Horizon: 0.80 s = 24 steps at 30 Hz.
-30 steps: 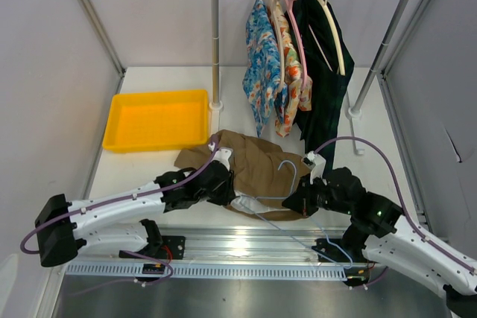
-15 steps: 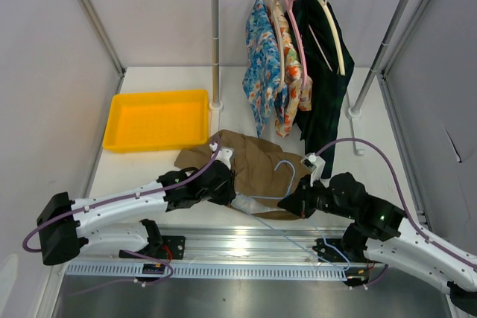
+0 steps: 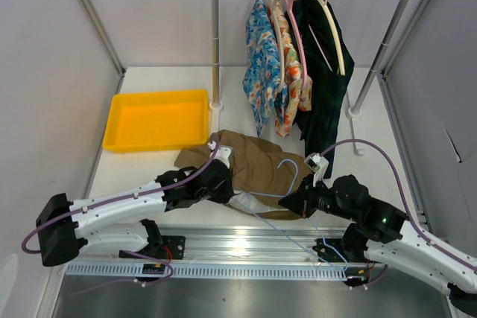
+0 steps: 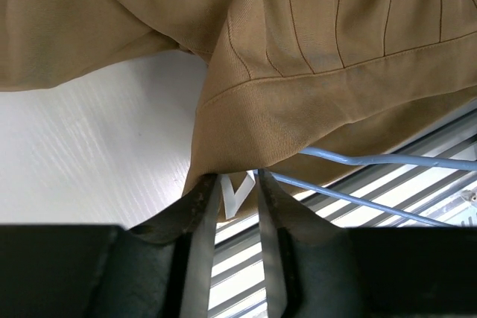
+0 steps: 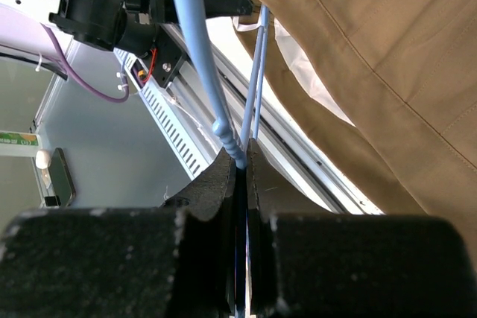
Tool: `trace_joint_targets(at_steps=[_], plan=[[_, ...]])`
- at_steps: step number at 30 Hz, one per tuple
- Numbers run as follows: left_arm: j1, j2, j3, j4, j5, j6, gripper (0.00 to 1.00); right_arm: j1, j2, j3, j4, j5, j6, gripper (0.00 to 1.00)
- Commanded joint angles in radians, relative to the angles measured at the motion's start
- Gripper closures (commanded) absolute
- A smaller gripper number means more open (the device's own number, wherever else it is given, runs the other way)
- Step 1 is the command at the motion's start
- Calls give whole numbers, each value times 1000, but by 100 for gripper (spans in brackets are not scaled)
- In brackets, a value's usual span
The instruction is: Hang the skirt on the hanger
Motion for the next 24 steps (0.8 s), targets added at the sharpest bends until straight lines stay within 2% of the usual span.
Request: trace_joint_targets(at_steps=[1, 7, 12, 19, 24], plan=[[10, -34, 41, -1, -44, 17, 70, 6, -20, -5, 57, 15, 16, 100], [13, -42, 41, -16, -53, 20, 78, 6, -32, 6, 46, 21, 13, 100], [13, -42, 32, -10, -38, 22, 80, 6, -23, 9, 54, 15, 10, 100], [15, -55, 24, 8, -7, 23, 100, 7, -28, 12, 38, 21, 9, 100], [24, -63, 29, -10, -21, 16, 100, 7, -26, 42, -15, 50, -13, 100]])
